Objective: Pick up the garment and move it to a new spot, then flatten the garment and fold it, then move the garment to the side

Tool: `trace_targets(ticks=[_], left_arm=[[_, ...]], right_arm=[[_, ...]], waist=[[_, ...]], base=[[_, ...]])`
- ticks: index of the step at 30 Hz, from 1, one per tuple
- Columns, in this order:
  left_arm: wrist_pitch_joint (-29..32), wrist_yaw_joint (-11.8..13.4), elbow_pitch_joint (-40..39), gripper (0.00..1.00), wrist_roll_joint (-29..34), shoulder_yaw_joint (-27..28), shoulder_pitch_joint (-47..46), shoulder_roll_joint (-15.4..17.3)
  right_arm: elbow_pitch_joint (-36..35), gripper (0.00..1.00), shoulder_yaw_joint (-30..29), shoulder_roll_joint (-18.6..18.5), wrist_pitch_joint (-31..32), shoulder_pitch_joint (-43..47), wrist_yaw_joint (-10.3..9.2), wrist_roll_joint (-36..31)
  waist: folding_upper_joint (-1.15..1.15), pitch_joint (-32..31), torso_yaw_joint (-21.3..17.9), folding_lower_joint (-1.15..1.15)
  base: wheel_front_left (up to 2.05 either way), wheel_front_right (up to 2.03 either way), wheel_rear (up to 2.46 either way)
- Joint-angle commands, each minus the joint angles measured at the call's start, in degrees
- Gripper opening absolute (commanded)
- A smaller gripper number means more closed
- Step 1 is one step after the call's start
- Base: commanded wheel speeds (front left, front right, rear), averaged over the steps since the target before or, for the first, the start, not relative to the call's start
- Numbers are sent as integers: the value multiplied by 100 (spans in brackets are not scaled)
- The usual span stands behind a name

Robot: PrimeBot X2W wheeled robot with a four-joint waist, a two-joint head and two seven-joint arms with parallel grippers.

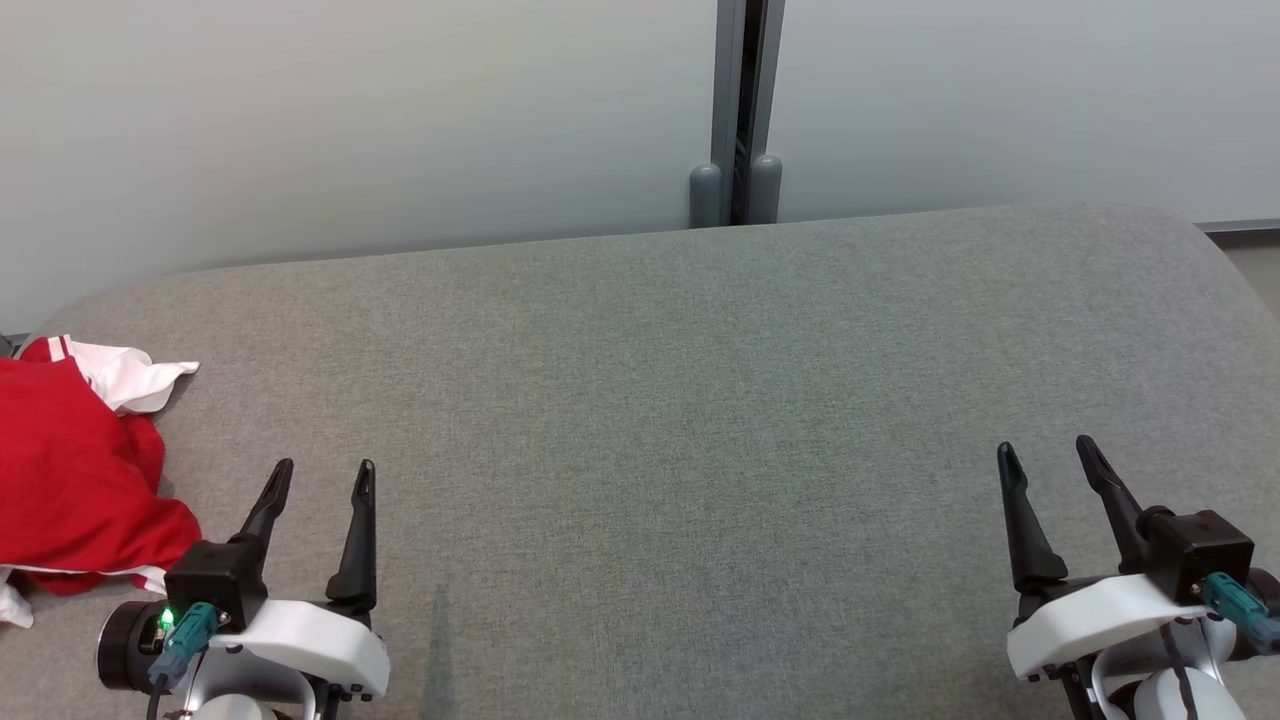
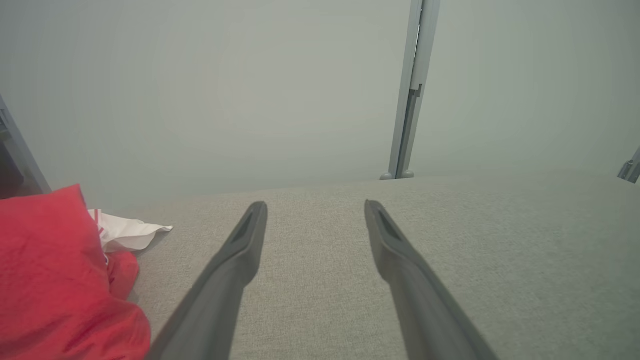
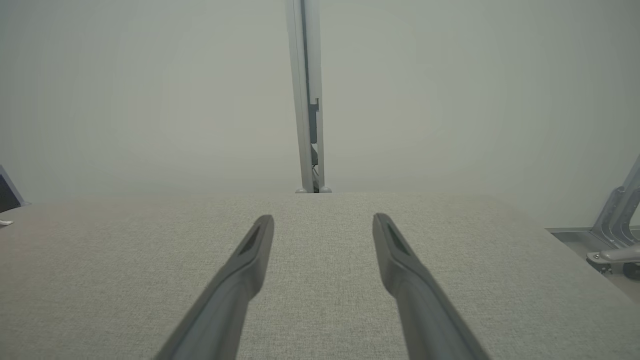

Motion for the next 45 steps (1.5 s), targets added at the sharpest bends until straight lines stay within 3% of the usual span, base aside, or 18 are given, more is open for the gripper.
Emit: trace_targets(ticks=[1,27,34,41,45], left_arm=[[-22,19,1,100,116,-10,-115,41],[39,119,11,100,-54,-81,-132,40],[-6,146,57,100,-187,-79,-288,-34],[-108,191,164,100,-300,-8,-405,-27],[-144,251,153,100,-335,61,-387,8]], right_arm=[[10,100,-9,-13,-57,-54,0,-99],[64,100,-41,-3,-135,-88,0,23],[-40,100,-65,-49,-103,-84,0,50],[-156,100,3,-68,-25,-129,0,69],[-163,100,99,-62,-1,-151,0,77]], waist=[[0,4,1,0],[0,82,125,0],[0,121,662,0],[0,128,1650,0],[0,139,2001,0]], base=[[0,0,0],[0,0,0],[0,0,0],[0,0,0],[0,0,0]])
